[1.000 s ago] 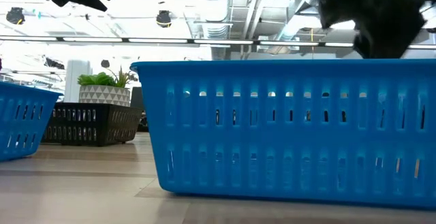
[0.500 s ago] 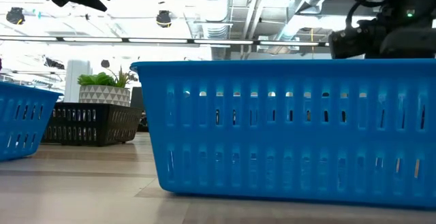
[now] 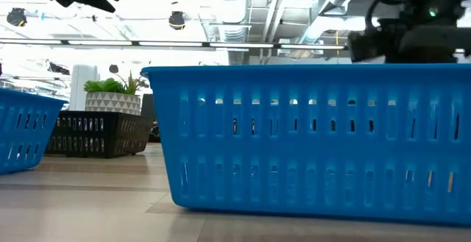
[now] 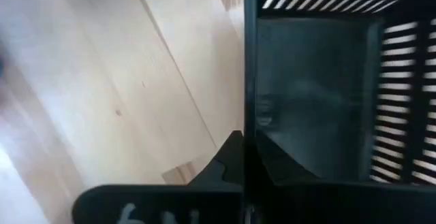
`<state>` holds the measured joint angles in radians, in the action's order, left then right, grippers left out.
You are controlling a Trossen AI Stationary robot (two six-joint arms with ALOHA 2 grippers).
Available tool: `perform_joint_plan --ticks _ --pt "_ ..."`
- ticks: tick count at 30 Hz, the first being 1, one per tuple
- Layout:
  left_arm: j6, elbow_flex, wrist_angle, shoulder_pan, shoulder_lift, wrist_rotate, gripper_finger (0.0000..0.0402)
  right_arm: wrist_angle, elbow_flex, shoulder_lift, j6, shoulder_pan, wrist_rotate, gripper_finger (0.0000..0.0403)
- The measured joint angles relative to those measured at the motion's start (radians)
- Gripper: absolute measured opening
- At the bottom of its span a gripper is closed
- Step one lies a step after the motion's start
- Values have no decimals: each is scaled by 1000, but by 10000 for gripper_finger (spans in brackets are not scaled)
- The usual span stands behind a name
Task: Stack baskets by color
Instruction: Stack the right black bin on the middle black bin
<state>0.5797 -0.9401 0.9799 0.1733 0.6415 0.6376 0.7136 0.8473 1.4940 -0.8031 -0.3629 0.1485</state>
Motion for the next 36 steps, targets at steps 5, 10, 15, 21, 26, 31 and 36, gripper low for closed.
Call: perform_joint_plan --ticks 5,10,15,21,26,31,36 --pt "0 0 0 0 0 1 197 35 127 0 83 20 30 7" --pt "0 0 0 0 0 2 197 34 306 0 211 42 103 4" --pt "0 0 0 0 0 1 197 -8 426 0 323 43 169 3" --pt "0 0 0 0 0 -6 197 -80 489 97 428 43 168 2" --pt "0 0 3 0 0 -6 197 36 601 265 470 43 161 2" --pt "0 0 9 0 0 -6 197 112 715 382 516 39 103 3" --pt "0 0 11 0 0 -6 197 165 780 447 543 28 65 3"
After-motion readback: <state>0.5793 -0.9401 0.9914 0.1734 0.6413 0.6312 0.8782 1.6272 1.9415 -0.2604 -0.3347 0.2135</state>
